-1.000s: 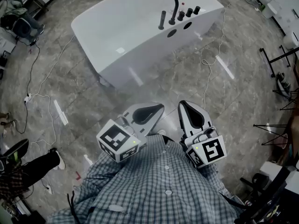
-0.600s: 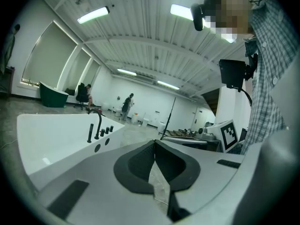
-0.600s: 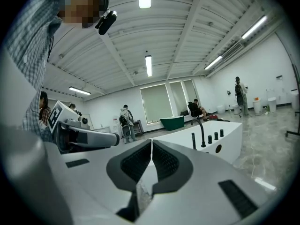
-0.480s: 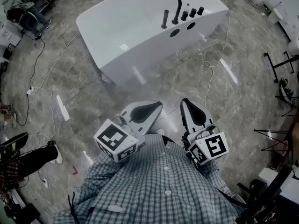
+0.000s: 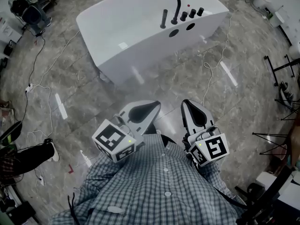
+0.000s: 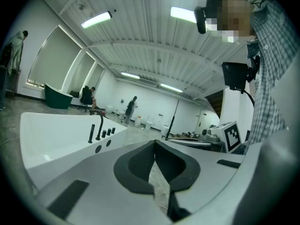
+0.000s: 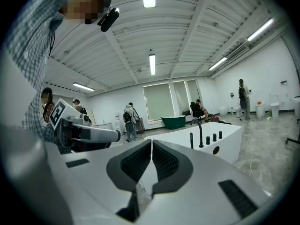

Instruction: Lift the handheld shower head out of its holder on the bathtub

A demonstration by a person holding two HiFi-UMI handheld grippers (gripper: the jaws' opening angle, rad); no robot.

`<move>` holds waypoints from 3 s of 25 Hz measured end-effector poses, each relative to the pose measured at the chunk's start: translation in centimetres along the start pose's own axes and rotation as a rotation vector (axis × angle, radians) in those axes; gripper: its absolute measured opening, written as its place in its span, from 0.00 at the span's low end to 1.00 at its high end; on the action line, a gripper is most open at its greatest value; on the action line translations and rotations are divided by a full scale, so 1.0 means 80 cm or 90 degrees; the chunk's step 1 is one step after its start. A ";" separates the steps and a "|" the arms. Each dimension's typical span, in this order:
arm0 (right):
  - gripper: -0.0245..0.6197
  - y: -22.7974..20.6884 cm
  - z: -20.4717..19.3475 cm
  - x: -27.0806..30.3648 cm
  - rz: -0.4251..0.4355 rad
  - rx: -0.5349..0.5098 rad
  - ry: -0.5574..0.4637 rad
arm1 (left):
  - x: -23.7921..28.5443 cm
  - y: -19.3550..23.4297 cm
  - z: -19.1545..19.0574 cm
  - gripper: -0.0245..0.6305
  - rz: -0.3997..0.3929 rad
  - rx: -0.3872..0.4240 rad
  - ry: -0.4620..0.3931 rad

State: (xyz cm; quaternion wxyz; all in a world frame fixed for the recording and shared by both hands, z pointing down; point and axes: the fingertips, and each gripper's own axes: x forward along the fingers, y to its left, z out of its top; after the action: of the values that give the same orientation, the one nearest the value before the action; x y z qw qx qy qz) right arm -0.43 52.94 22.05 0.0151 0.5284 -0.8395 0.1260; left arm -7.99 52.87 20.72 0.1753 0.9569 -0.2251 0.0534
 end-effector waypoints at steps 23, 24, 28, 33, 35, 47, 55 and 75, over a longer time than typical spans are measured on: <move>0.07 -0.113 0.038 0.142 -0.040 -0.004 0.022 | 0.113 0.144 0.064 0.05 -0.037 0.002 0.019; 0.07 -0.119 0.041 0.153 -0.042 -0.003 0.023 | 0.118 0.156 0.069 0.05 -0.037 0.001 0.020; 0.07 -0.139 0.049 0.199 -0.054 0.002 0.029 | 0.130 0.203 0.083 0.05 -0.044 0.002 0.030; 0.07 -0.163 0.055 0.260 -0.066 -0.001 0.040 | 0.144 0.275 0.101 0.05 -0.037 0.003 0.039; 0.07 -0.172 0.059 0.281 -0.071 -0.001 0.042 | 0.152 0.299 0.110 0.05 -0.035 0.005 0.035; 0.07 -0.192 0.058 0.352 -0.082 -0.001 0.061 | 0.165 0.382 0.130 0.05 -0.033 -0.005 0.033; 0.07 -0.225 0.056 0.395 -0.050 0.006 0.068 | 0.189 0.407 0.134 0.05 -0.003 -0.013 0.039; 0.07 -0.449 0.083 0.570 0.029 -0.004 0.121 | 0.448 0.549 0.170 0.05 0.029 -0.059 0.070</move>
State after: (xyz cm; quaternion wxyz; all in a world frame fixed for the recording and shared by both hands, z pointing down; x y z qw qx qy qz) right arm 12.16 -3.60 29.87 0.0935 0.4946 -0.8465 0.1734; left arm 4.62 -3.57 28.18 0.2302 0.9381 -0.2391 0.0994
